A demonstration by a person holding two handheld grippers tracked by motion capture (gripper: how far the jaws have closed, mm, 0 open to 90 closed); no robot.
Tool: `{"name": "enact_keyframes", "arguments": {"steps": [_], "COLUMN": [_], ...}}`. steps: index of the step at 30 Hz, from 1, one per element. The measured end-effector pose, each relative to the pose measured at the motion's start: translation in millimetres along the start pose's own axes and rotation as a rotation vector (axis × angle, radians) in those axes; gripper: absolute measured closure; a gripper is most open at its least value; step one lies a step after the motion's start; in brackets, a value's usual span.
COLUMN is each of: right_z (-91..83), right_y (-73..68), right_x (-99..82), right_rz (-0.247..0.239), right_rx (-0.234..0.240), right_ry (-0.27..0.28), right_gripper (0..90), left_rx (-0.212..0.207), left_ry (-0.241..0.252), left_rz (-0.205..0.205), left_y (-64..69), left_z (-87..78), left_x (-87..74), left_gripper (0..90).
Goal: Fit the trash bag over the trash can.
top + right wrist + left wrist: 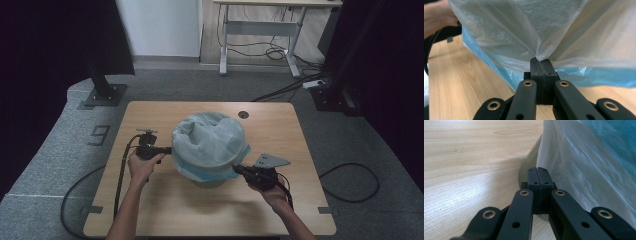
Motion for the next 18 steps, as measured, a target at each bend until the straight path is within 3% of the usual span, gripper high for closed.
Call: {"name": "enact_keyframes", "arguments": {"steps": [4, 6, 11, 14, 18], "right_z": [7.2, 11.6, 19.7, 22.5, 24.4], "right_y": [0.3, -0.4, 1.9, 3.6, 5.3], "right_x": [-16.0, -23.7, -37.1, -44.0, -52.0], "right_rz": [0.012, -0.013, -0.023, -0.014, -0.044], "right_rx": [0.010, 0.002, -0.004, 0.008, -0.004], "right_ry": [-0.039, -0.068, -0.114, -0.127, -0.149], "right_gripper": [89.0, 89.0, 89.0, 89.0, 88.9], "left_rx": [0.001, 0.001, -0.002, 0.007, 0.016], "left_ry": [-0.006, -0.010, -0.022, -0.033, -0.051], "left_rz": [-0.006, -0.008, -0.009, -0.004, 0.001], "left_y": [-3.4, -4.2, -4.4, -3.4, -3.8], "left_z": [2.9, 5.0, 10.7, 14.4, 22.2], "left_x": [-2.8, -3.8, -6.4, -8.4, -11.1], "left_gripper": [90.0, 90.0, 90.0, 90.0, 90.0]}}
Point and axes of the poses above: each handheld gripper's, and its own axes: z roughly forward along the jaws, x roughly out of its top, y roughly to its right, the point moved 7 cm from there along z, roughly forward along the jaws, and after that the axes turned 3 degrees about -z, right-handed, at the moved point
